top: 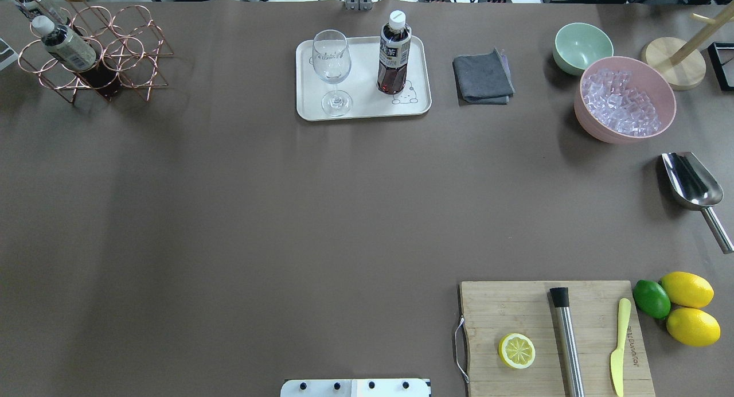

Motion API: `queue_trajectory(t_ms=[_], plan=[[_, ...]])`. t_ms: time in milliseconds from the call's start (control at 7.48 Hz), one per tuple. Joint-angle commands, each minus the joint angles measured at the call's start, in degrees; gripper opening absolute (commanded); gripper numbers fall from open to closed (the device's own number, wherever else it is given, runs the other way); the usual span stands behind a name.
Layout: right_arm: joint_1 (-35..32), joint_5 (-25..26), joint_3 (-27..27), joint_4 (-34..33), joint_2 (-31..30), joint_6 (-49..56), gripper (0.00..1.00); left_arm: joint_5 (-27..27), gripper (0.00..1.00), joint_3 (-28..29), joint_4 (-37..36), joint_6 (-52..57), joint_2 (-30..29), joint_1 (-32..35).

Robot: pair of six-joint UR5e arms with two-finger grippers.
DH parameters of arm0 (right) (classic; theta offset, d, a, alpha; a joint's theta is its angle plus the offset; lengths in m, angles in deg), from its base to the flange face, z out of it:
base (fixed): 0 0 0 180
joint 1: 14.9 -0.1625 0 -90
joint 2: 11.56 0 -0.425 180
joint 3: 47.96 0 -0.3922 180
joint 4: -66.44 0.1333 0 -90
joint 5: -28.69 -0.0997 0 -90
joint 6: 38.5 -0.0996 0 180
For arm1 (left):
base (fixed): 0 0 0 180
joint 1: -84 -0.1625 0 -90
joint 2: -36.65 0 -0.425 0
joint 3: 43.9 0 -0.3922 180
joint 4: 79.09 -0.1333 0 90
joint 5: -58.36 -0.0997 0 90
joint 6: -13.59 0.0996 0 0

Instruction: Take tea from basket to plate

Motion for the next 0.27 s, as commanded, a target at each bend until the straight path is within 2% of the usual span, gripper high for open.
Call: queue_trajectory(t_ms=[0,134], plan=[[0.0,0.37,0.42,0.03,-0.66,0.0,0.99,0.0,0.98,-0.12,0.0,0.0,0.0,0.06],[0.0,0.46,0.77,0.12,-0.75,0.17,0.99,0.09,0.97,-0.03,0.0,0.0,0.0,0.06]])
